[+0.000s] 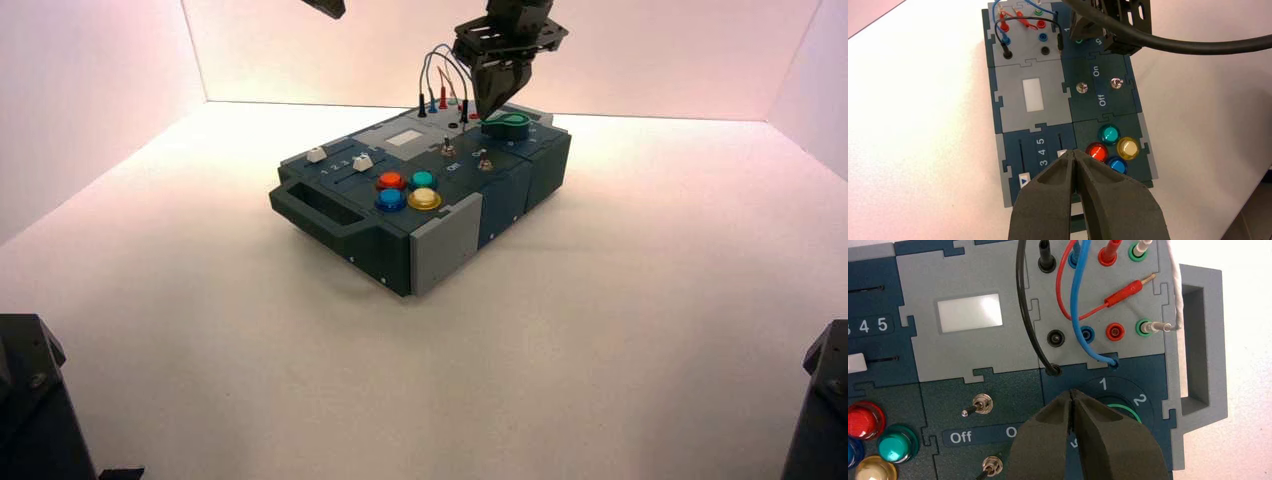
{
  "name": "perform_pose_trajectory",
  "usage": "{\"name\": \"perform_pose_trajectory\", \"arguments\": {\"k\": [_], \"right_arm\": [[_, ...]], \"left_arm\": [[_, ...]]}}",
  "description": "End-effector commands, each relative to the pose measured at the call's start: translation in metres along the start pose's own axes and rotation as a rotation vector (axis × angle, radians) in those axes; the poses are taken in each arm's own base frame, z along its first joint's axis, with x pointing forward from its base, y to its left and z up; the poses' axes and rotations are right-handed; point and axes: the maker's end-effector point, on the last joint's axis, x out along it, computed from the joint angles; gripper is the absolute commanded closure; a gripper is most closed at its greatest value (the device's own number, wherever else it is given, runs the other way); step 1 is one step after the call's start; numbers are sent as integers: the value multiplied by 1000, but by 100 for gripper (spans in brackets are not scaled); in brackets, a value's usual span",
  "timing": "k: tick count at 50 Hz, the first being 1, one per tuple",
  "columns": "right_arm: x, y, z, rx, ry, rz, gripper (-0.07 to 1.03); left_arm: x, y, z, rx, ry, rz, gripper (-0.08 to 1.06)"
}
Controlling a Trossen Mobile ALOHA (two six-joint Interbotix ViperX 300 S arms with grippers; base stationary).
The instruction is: Turn the knob to position 5.
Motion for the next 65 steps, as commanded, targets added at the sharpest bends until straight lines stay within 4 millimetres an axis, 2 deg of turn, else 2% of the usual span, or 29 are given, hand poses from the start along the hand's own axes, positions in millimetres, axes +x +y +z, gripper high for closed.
{"name": "perform_pose_trajectory", "arguments": {"k": [1,12,17,18,23,31,49,65], "right_arm": [[-8,1,7,-23,-11,-6,98],[-8,-1,9,-29,-15,-13,98],[-14,-2,16,-31,-30,-16,98],[-22,-3,24,-31,-43,-17,98],[-30,-4,32,-36,-52,-18,98],[-33,-7,39,-36,-68,-23,98],[-16,-8,26,-32,-22,-18,98],[-10,-6,15,-32,5,-12,98]], "left_arm": [[-4,3,6,5,-22,11,101],[-4,3,6,5,-22,11,101],[-4,2,5,4,-20,10,101],[-4,3,5,4,-19,10,101],[-3,3,5,0,-18,9,101],[-4,3,5,-2,-19,11,101],[-6,5,5,-6,-24,17,101],[-6,5,5,-8,-24,17,101]]}}
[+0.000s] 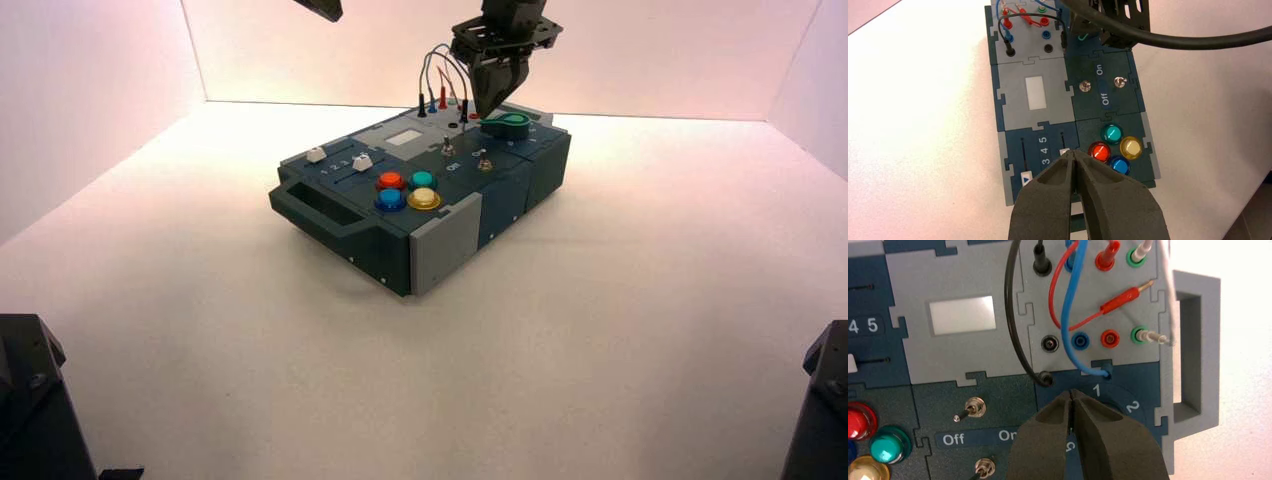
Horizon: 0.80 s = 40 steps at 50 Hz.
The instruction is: Turn the knob to position 5.
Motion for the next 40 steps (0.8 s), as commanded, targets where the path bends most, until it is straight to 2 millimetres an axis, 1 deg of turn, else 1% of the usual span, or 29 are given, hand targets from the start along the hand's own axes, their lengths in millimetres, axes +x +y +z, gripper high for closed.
{"name": "perform_pose_trajectory", "arguments": {"k": [1,15,24,40], "right_arm": [[-11,-1,6,-10,-29,-9,98],[-11,1,-5,-16,4,-5,98],[-12,2,-8,-21,21,-3,98],[-15,0,-8,-33,24,-15,98]], "left_arm": [[-7,2,7,5,-28,13,101],[-8,2,8,4,-30,14,101],[-8,2,8,4,-30,14,101],[-8,2,7,3,-30,14,101]]}}
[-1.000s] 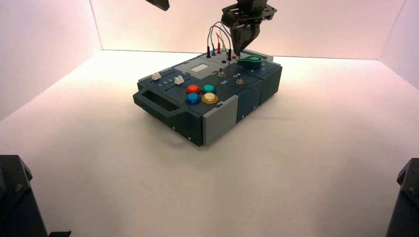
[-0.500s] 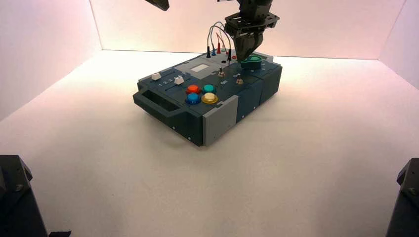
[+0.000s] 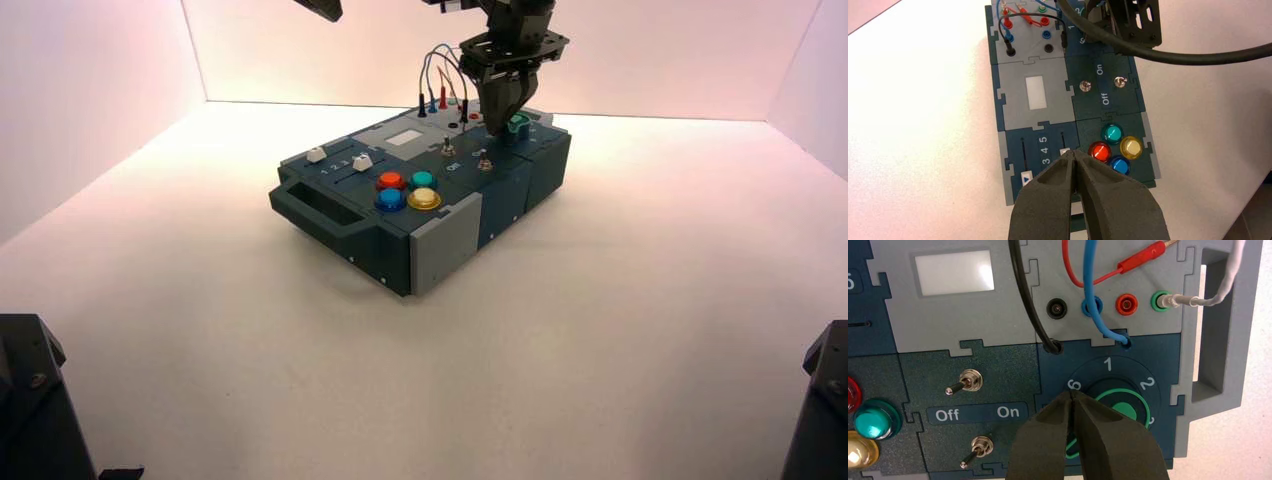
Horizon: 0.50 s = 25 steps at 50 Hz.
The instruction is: Turn the knob to position 5.
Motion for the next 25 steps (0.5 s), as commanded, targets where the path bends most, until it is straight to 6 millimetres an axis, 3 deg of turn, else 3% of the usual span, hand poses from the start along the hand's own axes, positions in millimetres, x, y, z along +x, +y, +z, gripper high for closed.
{"name": "perform_pose_trajectory", "arguments": {"k": [1,25], "right_arm": [[-24,-3,12,-13,-59,-22,98],[-53,-1,30,-5,-139,-26,98]], "left_arm": [[-8,1,8,7,-29,13,101],[-6,2,7,3,-25,12,101]]}}
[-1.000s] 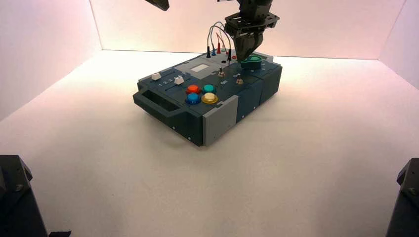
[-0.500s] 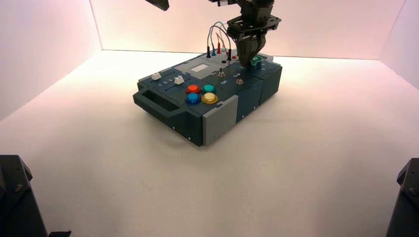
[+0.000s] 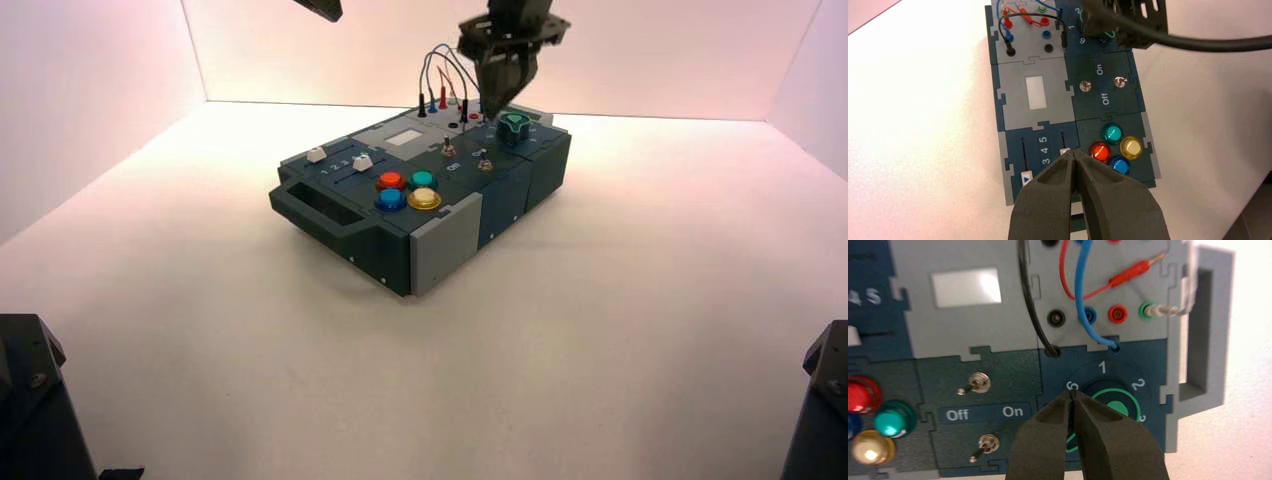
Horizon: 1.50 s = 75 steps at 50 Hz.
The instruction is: Turn the knob to position 5.
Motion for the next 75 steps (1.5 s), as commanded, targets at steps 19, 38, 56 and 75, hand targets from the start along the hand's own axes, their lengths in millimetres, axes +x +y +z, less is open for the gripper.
{"name": "perform_pose_trajectory", "arguments": {"k": [19,38,56,75], "right_arm": [[-52,-11,4,8,-71,-34,98],[-69,0,-24,29,-13,-10,98],[-74,9,-46,46,-6,2,98],[-68,12,-60,59,-38,-15,99]], "left_arm": [[-6,2,7,3,-24,11,101],[6,4,3,-11,0,0,101],[6,7,6,-11,-12,12,101],[14,12,4,-21,-10,24,101]]}}
